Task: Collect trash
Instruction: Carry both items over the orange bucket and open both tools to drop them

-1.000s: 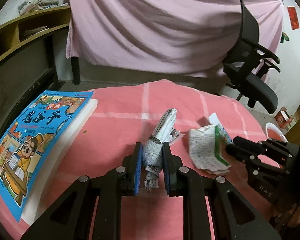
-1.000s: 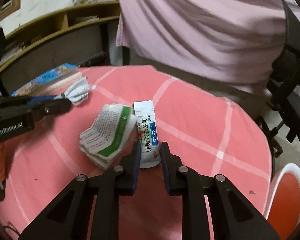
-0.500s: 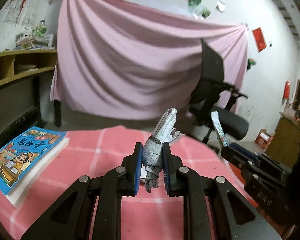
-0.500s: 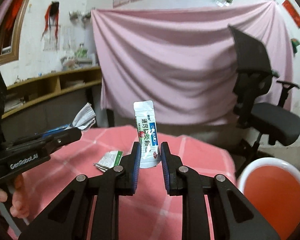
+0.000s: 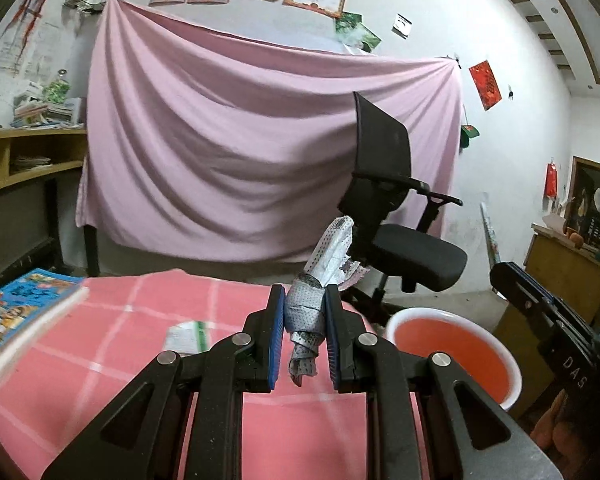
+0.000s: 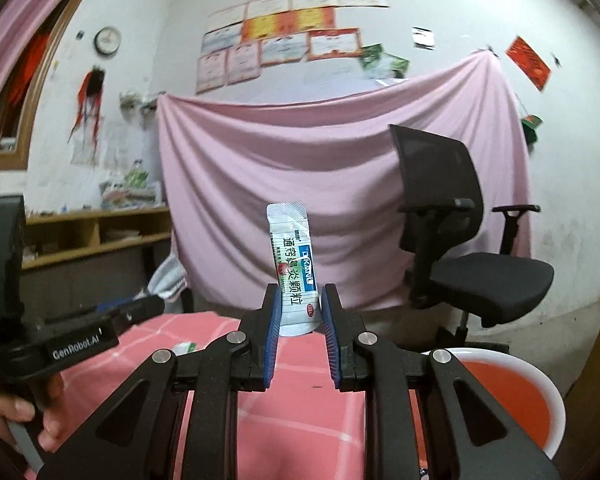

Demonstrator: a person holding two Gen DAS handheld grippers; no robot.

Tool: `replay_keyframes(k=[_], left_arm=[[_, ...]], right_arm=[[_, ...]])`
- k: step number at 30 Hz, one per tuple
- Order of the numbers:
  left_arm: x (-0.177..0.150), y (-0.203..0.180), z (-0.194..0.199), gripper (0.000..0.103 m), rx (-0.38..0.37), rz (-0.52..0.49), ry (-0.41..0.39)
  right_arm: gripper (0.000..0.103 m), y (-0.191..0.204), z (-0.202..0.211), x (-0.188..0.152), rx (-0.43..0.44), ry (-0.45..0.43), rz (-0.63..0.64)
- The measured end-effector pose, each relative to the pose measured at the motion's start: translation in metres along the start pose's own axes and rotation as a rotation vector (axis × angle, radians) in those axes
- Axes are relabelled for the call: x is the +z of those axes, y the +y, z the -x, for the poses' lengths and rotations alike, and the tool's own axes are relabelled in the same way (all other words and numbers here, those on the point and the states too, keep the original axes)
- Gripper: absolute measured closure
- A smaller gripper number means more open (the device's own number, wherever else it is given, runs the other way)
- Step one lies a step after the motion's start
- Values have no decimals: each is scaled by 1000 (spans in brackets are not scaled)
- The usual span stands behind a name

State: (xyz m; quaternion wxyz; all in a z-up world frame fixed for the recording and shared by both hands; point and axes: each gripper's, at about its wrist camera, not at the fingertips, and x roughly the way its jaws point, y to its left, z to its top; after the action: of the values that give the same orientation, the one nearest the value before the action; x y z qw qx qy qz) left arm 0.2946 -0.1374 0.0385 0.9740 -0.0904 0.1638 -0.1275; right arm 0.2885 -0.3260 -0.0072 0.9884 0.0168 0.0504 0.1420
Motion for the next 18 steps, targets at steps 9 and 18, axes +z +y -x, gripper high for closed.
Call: replay_keyframes(k=[9, 18], left_arm=[[8, -89, -39, 87, -115, -130, 46], [-4, -146, -76, 87, -208, -270, 102]], right_arm=[[85, -73, 21, -8, -119, -3, -145], [84, -141, 27, -22, -210, 123, -296]])
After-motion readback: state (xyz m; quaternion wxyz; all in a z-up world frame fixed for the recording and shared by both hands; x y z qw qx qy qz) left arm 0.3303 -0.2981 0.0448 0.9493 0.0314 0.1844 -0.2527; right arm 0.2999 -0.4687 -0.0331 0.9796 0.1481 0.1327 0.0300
